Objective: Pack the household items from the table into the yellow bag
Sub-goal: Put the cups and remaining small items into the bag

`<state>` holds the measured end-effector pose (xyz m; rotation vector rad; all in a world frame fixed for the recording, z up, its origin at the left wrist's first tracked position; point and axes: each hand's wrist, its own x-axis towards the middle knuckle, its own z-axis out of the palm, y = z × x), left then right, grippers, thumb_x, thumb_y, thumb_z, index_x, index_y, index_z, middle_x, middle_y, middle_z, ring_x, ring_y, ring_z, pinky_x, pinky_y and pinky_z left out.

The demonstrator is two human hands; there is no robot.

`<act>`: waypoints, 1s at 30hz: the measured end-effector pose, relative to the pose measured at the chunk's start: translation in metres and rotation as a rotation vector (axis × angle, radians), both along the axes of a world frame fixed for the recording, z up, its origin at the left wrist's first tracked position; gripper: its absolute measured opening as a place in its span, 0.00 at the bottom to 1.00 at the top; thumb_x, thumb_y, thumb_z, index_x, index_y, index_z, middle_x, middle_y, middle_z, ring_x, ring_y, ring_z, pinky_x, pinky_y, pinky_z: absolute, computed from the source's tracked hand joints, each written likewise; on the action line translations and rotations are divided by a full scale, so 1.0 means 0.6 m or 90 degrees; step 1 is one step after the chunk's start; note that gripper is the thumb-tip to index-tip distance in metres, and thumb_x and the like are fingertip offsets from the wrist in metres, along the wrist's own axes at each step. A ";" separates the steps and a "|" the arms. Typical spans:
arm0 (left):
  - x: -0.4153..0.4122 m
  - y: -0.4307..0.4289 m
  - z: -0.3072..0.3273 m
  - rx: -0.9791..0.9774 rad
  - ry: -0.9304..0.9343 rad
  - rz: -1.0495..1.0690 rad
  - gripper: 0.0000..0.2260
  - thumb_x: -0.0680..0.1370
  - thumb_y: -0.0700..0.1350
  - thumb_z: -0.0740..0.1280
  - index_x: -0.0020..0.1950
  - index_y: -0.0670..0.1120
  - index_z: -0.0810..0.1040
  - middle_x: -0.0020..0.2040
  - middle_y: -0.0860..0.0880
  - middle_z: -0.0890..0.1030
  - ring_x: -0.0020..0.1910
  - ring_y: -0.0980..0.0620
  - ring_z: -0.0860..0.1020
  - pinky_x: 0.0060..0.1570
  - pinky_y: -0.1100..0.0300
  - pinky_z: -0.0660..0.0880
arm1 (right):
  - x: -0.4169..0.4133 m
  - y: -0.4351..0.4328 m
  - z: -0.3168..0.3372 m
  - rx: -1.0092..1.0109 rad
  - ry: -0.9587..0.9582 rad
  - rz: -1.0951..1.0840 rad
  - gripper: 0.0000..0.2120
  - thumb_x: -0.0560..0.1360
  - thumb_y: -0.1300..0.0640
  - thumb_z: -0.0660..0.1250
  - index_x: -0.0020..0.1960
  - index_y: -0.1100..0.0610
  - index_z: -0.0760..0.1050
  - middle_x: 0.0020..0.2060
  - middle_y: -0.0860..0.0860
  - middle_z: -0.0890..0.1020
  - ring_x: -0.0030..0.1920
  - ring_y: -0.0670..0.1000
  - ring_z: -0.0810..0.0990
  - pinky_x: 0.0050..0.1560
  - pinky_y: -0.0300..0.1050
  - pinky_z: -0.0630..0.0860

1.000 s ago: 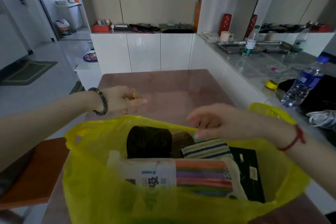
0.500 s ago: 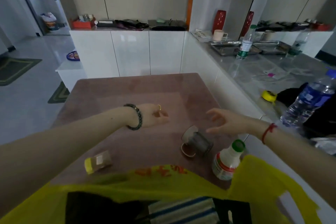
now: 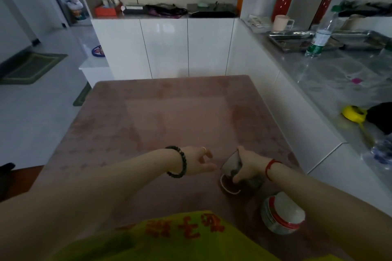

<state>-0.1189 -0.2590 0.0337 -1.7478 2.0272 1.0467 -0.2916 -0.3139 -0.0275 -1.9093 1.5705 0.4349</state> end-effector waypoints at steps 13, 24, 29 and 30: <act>0.032 0.177 0.176 -0.233 0.538 0.100 0.25 0.76 0.57 0.57 0.71 0.50 0.58 0.63 0.55 0.69 0.60 0.58 0.70 0.55 0.68 0.73 | 0.013 0.258 0.342 -0.393 -0.500 0.002 0.38 0.60 0.54 0.78 0.64 0.48 0.61 0.51 0.39 0.72 0.48 0.37 0.74 0.45 0.27 0.75; 0.109 0.271 0.132 -0.306 -0.081 -0.234 0.13 0.78 0.51 0.58 0.51 0.43 0.75 0.50 0.47 0.79 0.49 0.47 0.77 0.54 0.57 0.74 | 0.038 0.482 0.362 -0.307 -0.384 0.221 0.45 0.57 0.49 0.80 0.69 0.45 0.62 0.59 0.38 0.76 0.59 0.36 0.75 0.55 0.31 0.74; 0.115 0.291 0.162 -0.390 -0.013 -0.149 0.14 0.79 0.47 0.58 0.48 0.37 0.77 0.47 0.40 0.80 0.50 0.41 0.77 0.48 0.57 0.70 | 0.078 0.483 0.249 -0.461 -0.089 0.258 0.48 0.60 0.42 0.74 0.73 0.41 0.52 0.67 0.44 0.72 0.65 0.50 0.72 0.55 0.50 0.76; 0.118 0.291 0.161 -0.396 -0.010 -0.143 0.14 0.79 0.48 0.58 0.40 0.40 0.76 0.40 0.42 0.78 0.46 0.42 0.75 0.45 0.57 0.70 | 0.083 0.473 0.234 -0.462 -0.095 0.232 0.49 0.61 0.43 0.74 0.74 0.42 0.51 0.68 0.45 0.72 0.66 0.51 0.71 0.56 0.50 0.75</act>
